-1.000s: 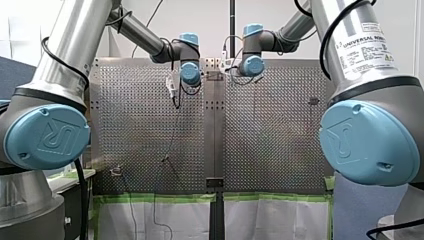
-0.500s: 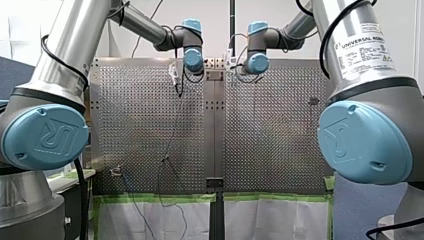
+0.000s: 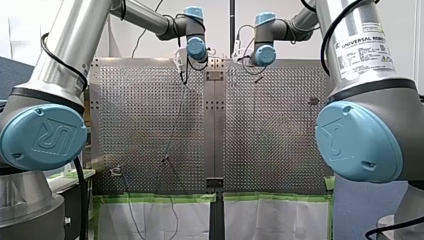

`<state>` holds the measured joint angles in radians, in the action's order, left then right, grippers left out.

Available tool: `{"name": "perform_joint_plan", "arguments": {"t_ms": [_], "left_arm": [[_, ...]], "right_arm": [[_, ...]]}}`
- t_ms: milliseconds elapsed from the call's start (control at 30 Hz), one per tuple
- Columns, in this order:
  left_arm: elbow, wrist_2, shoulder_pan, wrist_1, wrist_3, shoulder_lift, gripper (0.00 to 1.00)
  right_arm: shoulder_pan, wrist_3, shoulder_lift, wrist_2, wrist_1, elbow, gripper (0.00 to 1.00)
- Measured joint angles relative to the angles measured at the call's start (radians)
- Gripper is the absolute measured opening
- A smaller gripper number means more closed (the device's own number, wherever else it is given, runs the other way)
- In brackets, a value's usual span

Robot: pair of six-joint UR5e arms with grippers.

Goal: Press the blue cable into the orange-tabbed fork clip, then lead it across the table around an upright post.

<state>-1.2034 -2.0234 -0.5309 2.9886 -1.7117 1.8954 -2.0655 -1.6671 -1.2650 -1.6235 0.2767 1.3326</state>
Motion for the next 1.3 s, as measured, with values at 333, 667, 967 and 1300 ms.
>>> {"name": "perform_joint_plan", "arguments": {"t_ms": [333,667,967,1300], "left_arm": [[0.074,0.023,-0.019,0.055,0.001,0.039,0.0],[0.125,0.028,-0.036,0.066,0.001,0.051,0.0],[0.181,0.041,-0.087,0.121,0.028,0.106,0.0],[0.28,0.049,-0.134,0.203,0.03,0.205,0.0]], "right_arm": [[0.033,-0.012,-0.011,0.002,-0.012,0.0,0.0],[0.074,-0.024,-0.02,0.002,-0.022,0.0,0.0],[0.122,-0.04,-0.021,0.017,-0.026,0.0,0.0],[0.17,-0.053,-0.021,0.025,-0.026,-0.001,0.0]]}}
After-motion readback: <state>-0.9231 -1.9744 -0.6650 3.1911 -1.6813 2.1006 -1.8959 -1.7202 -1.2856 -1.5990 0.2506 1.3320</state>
